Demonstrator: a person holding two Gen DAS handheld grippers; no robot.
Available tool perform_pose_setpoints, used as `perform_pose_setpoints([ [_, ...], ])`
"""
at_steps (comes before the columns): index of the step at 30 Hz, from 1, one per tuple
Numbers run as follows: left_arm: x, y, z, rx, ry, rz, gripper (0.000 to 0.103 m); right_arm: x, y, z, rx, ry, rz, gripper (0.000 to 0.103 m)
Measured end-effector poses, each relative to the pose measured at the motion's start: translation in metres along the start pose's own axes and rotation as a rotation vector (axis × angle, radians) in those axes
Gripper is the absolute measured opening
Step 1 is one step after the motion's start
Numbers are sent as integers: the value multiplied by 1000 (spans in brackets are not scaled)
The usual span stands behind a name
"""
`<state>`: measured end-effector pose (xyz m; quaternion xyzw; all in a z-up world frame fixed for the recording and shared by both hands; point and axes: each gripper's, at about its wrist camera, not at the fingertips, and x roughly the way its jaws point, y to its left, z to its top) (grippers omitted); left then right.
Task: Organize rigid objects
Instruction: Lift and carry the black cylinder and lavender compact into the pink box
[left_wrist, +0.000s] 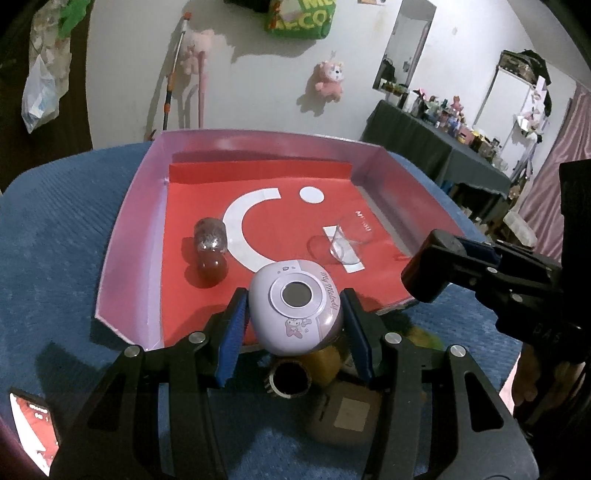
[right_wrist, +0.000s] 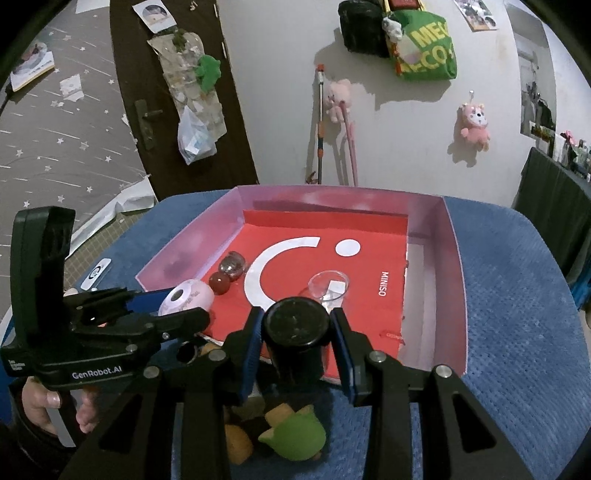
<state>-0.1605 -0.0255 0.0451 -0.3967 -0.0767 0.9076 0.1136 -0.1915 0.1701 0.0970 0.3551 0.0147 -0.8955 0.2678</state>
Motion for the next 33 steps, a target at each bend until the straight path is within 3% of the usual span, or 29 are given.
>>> perform_pose_setpoints([
  [24, 50, 30, 16, -51, 78, 51, 48, 79, 11, 8, -49, 148, 33, 38],
  [33, 61, 37, 27, -77, 61, 66, 48, 92, -2, 18, -30, 124, -37, 38],
])
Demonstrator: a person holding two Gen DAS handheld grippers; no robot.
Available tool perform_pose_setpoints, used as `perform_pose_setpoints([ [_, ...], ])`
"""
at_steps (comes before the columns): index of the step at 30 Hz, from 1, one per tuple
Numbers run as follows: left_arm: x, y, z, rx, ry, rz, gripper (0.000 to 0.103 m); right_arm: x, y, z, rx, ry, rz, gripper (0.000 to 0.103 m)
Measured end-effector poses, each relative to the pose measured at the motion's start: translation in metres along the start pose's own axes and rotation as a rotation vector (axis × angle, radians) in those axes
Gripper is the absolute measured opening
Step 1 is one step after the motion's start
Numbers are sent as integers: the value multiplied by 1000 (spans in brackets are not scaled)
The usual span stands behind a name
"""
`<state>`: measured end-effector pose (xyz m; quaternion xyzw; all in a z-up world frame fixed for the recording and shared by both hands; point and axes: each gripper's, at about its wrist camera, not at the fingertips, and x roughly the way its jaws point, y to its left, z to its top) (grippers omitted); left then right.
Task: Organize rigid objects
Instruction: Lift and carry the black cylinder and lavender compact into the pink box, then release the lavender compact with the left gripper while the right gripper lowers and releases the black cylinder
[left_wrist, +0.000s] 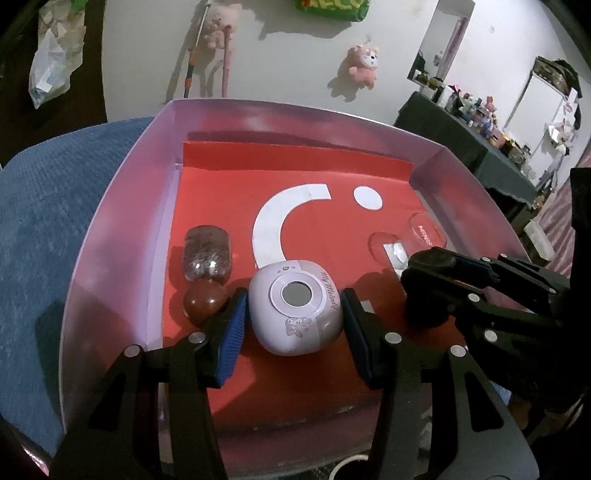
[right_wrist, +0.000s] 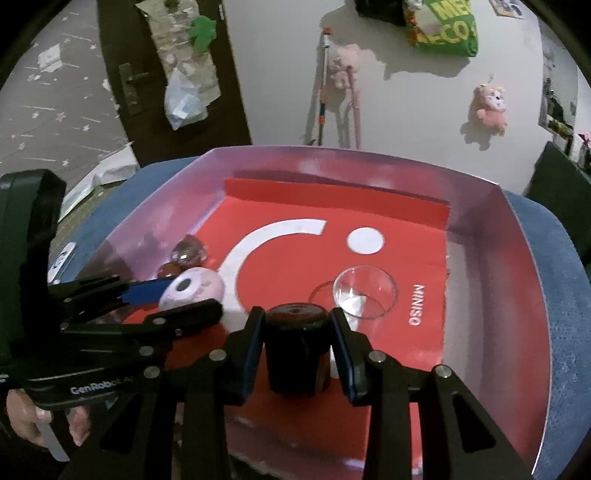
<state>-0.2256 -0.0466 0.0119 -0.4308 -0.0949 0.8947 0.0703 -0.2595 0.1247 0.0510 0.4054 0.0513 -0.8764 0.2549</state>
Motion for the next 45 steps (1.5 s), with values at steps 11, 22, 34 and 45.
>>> perform_pose_setpoints([
  [11, 9, 0, 4, 2, 8, 19, 48, 5, -12, 4, 39, -5, -40, 38],
  [22, 9, -1, 5, 3, 13, 22, 48, 15, -20, 0, 90, 54, 5, 38],
  [34, 10, -1, 5, -1, 13, 19, 48, 18, -21, 0, 87, 65, 3, 38],
  [45, 11, -5, 3, 14, 13, 50, 48, 19, -22, 0, 99, 68, 19, 38],
])
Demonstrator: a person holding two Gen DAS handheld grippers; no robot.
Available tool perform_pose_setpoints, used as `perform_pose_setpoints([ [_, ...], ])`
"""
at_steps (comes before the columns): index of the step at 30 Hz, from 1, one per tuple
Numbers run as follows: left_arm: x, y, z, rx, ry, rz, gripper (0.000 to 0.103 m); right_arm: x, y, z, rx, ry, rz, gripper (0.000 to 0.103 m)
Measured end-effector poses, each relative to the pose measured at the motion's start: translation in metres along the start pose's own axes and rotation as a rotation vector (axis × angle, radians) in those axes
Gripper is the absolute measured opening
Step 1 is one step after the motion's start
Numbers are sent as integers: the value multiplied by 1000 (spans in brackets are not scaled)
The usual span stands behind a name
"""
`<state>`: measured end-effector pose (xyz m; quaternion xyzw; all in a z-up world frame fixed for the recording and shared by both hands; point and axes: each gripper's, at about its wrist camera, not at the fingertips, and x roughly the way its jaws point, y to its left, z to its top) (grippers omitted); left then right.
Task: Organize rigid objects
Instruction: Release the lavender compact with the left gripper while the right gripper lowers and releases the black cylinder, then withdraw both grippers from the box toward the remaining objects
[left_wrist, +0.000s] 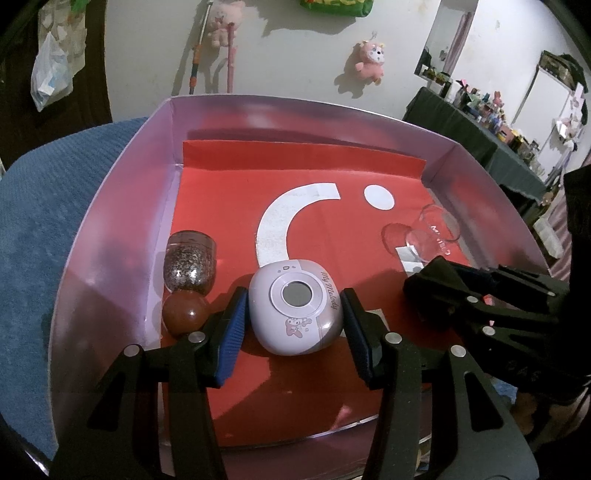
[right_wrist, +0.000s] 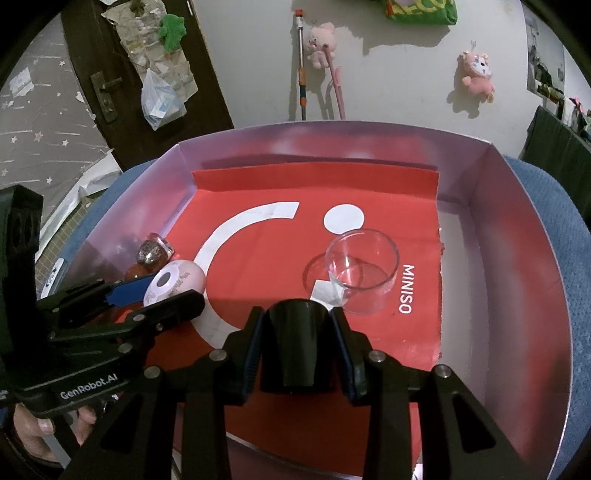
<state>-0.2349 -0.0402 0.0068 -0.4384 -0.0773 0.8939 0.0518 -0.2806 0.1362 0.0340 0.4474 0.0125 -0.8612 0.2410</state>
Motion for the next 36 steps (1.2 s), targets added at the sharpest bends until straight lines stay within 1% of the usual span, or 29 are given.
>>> perform_pose_setpoints([
  [5, 1, -1, -1, 8, -5, 37, 55, 0, 1, 0, 0, -2, -4, 38],
  [7, 1, 0, -1, 7, -3, 40, 64, -1, 1, -1, 2, -3, -5, 38],
  [8, 0, 0, -1, 5, -5, 30, 64, -1, 1, -1, 1, -5, -7, 38],
  [12, 0, 0, -1, 7, -8, 31, 65, -4, 2, -4, -1, -7, -5, 40],
  [14, -1, 0, -1, 8, -11, 27, 68, -5, 2, -4, -2, -11, -4, 48],
  [16, -3, -1, -1, 10, -12, 20, 71, -8, 2, -5, -2, -17, -2, 50],
  [19, -5, -3, -1, 16, -15, 24, 73, -13, 2, -5, -1, -27, 0, 50],
  [21, -6, -4, -1, 18, -17, 27, 73, -17, 1, -6, -1, -35, 1, 55],
  [22, -7, -4, -1, 18, -17, 25, 73, -18, 1, -6, -1, -37, 0, 61],
  [23, -9, -4, -1, 17, -17, 22, 74, -20, 1, -7, -1, -41, -2, 64],
  [28, -15, -8, -2, 23, -29, 7, 84, -30, 2, -10, -9, -63, 0, 65],
  [31, -18, -11, -2, 30, -32, 7, 88, -38, 3, -13, -17, -81, -3, 72],
  [36, -23, -13, -4, 35, -36, 12, 88, -51, 6, -18, -32, -107, -15, 75],
])
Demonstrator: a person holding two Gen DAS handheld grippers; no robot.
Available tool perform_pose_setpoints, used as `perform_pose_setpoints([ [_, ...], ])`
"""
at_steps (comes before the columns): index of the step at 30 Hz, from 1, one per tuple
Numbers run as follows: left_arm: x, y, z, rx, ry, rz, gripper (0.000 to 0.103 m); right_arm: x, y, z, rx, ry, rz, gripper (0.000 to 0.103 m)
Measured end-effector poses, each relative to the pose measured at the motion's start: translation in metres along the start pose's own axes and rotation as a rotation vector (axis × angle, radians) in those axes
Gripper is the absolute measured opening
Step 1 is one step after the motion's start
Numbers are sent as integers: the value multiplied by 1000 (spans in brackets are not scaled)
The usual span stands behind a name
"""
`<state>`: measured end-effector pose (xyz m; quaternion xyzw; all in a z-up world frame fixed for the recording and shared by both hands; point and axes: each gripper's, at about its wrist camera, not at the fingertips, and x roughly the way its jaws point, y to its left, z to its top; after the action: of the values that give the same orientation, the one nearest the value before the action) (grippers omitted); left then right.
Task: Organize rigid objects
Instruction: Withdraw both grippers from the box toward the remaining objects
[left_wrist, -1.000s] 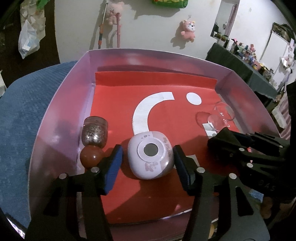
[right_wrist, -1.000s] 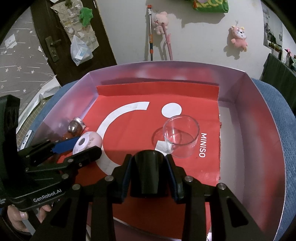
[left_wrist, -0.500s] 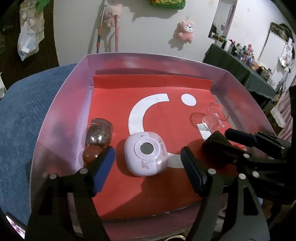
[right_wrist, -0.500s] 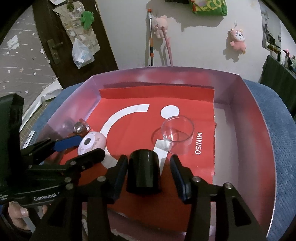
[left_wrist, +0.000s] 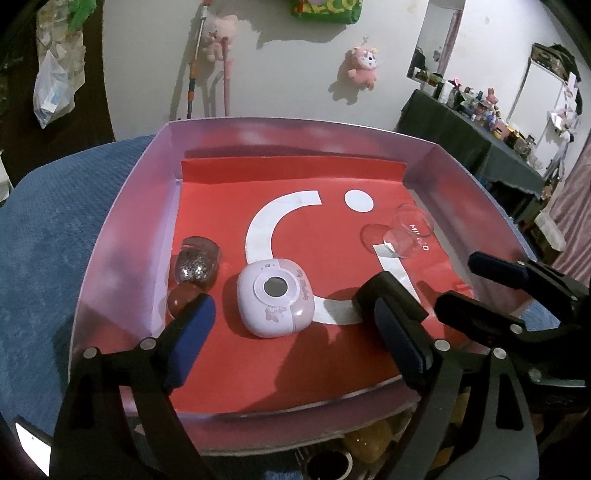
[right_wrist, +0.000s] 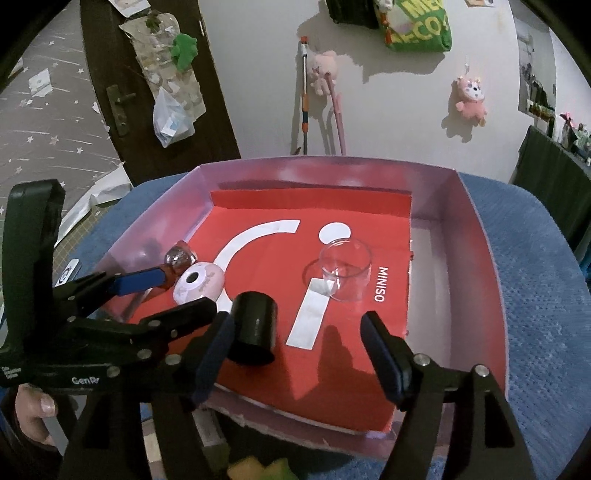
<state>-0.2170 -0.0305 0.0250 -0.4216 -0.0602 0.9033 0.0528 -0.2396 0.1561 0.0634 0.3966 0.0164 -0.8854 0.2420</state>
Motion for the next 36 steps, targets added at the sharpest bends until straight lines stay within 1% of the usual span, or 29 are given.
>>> perform_pose_setpoints([
  [2, -3, -1, -1, 2, -1, 2, 88, -5, 0, -1, -4, -12, -4, 79],
  [5, -8, -1, -2, 4, -6, 5, 90, -13, 2, -2, -9, -26, -4, 81],
  [7, -11, -1, -3, 2, -9, -3, 96, -17, 3, -3, -10, -33, -1, 83],
  [10, -17, -4, -6, 10, -13, -7, 97, -24, 4, -5, -12, -47, 3, 90],
  [14, -25, -7, -10, 18, -22, -3, 98, -32, 3, -8, -10, -62, 8, 94],
  [15, -26, -6, -10, 17, -25, 0, 103, -34, 4, -9, -9, -65, 10, 95],
  [17, -33, -4, -11, 13, -43, 9, 103, -39, 5, -10, -11, -75, 10, 100],
  [21, -44, 3, -13, -16, -59, -5, 103, -47, 6, -14, -12, -88, 19, 103],
  [29, -60, 5, -23, -27, -77, -9, 103, -62, 15, -23, -27, -112, 43, 103],
  [36, -71, 5, -34, -40, -95, -32, 103, -78, 20, -33, -26, -143, 57, 103],
])
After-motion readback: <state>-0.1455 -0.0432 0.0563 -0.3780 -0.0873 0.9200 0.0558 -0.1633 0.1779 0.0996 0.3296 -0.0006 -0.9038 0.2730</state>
